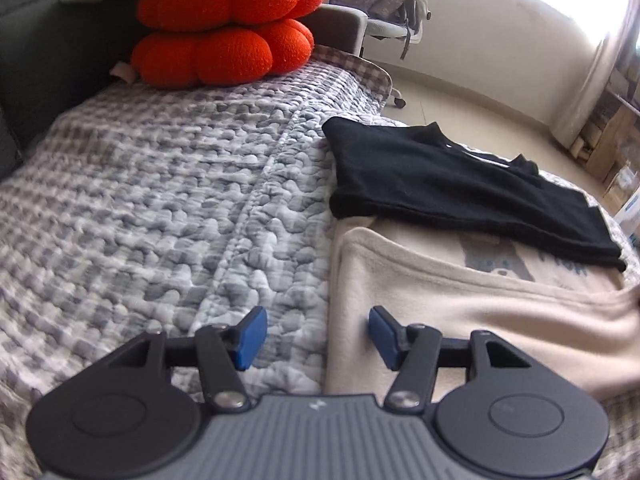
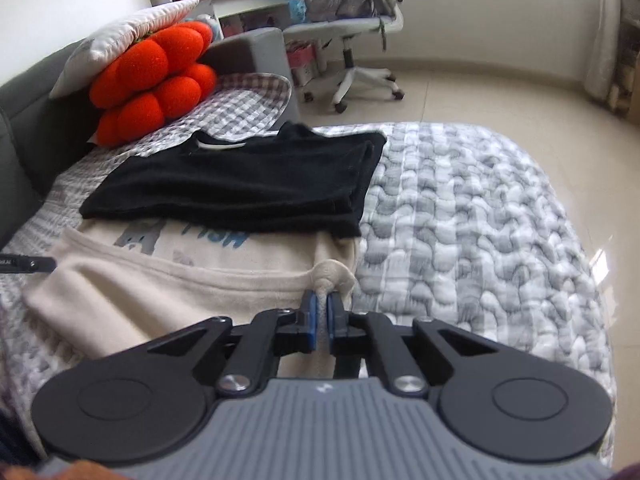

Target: Fold clothes

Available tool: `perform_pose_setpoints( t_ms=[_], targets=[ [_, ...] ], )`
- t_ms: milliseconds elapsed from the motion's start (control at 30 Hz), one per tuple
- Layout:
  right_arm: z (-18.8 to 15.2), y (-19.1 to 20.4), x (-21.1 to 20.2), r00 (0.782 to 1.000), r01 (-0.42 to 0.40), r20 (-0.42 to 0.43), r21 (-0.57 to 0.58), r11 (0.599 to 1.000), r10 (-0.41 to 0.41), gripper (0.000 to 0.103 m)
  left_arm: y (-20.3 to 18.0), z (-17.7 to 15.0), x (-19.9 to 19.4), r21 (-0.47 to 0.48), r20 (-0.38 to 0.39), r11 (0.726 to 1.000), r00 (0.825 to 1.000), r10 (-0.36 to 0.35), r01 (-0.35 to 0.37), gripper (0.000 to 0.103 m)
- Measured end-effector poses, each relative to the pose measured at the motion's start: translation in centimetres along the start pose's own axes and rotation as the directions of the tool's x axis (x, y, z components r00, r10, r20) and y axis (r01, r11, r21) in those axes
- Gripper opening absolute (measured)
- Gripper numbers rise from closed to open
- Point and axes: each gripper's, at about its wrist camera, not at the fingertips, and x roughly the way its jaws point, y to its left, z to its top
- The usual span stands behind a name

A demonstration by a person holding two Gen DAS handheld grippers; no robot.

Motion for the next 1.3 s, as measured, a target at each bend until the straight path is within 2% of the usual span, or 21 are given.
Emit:
perform_pose_setpoints(
  t_ms=[100,233,300,400,500,600,667,767,833,900,967,1067,1167,1200,1300],
  targets=[
    [0.4,-0.8,-0.5,0.999,0.01,0.03,0.049,0.999,-0.011,0.005,0.1,0.0,0.1,0.002,0.002,1.0,1.0,0.001,-0.001,0.058],
    [-0.1,-0.5,1.3,0.998,0.039,-0.044,0.017,0.999,-0.038,0.006,0.0,0.1,0.1,0.001,0.003,1.0,1.0,0.001,-0.001,0.058],
    [-0.1,-0.2,1.2,0.998,0.045,-0.044,0.0,0.999,-0.045,0.009,0.1,0.1,0.0,-0.007,0.003,1.0,1.0,-0.006,0.006,0.058],
    [0.1,-1.0,0.8,0.998,0.047,-0.041,0.052,0.998,-0.045,0.009,0.4,0.1,-0.2,-0.023,0.007,1.0,1.0,-0.005,0.005,0.058],
    [0.0,-1.1,0.3,0.999,0.053,-0.011,0.057,0.997,-0.052,0.009,0.7,0.1,-0.5,-0.035,0.015,0.999,1.0,-0.013,0.014,0.058],
    [-0.1,-0.3,-0.6,0.995,0.093,0.041,0.019,0.995,-0.094,0.01,0.8,-0.1,-1.2,-0.047,0.032,0.999,0.999,-0.015,0.016,0.058],
    [-0.3,0.8,-1.2,0.987,0.135,0.093,-0.043,0.99,-0.13,0.016,0.9,-0.2,-2.1,-0.058,0.063,0.998,0.998,-0.005,0.009,0.058],
    [-0.8,2.8,-2.0,0.986,0.106,0.144,-0.109,0.988,-0.089,0.016,0.5,-0.4,-3.6,-0.049,0.132,0.999,0.991,0.009,-0.002,0.059],
    [-1.2,4.5,-2.0,0.989,0.052,0.147,-0.147,0.988,-0.03,0.016,-0.6,-0.7,-4.4,0.005,0.181,1.0,0.983,0.002,-0.003,0.06],
    [-1.7,6.5,-1.7,0.991,0.005,0.135,-0.208,0.978,0.023,0.016,-1.8,-1.2,-4.4,0.054,0.175,0.998,0.984,-0.045,0.036,0.064],
    [-2.2,8.3,-1.1,0.993,-0.034,0.103,-0.264,0.964,0.063,0.016,-3.0,-1.6,-3.6,0.084,0.124,0.994,0.989,-0.076,0.066,0.064],
    [-3.0,9.9,0.1,0.997,-0.064,0.028,-0.318,0.946,0.076,0.016,-4.7,-2.3,-2.0,0.143,0.053,0.989,0.997,-0.052,0.043,0.065],
    [-3.7,10.3,1.2,0.997,-0.069,-0.041,-0.348,0.935,0.058,0.017,-5.5,-2.6,-1.3,0.199,0.048,0.979,0.999,0.022,-0.031,0.069],
    [-3.6,10.3,1.1,0.997,-0.071,-0.051,-0.348,0.935,0.057,0.018,-5.4,-2.7,-1.2,0.199,0.039,0.979,0.999,0.033,-0.04,0.07],
    [-3.5,9.9,0.8,0.995,-0.085,-0.079,-0.344,0.935,0.061,0.019,-4.1,-2.6,-1.2,0.142,0.005,0.99,1.0,0.007,-0.007,0.07]
  ],
)
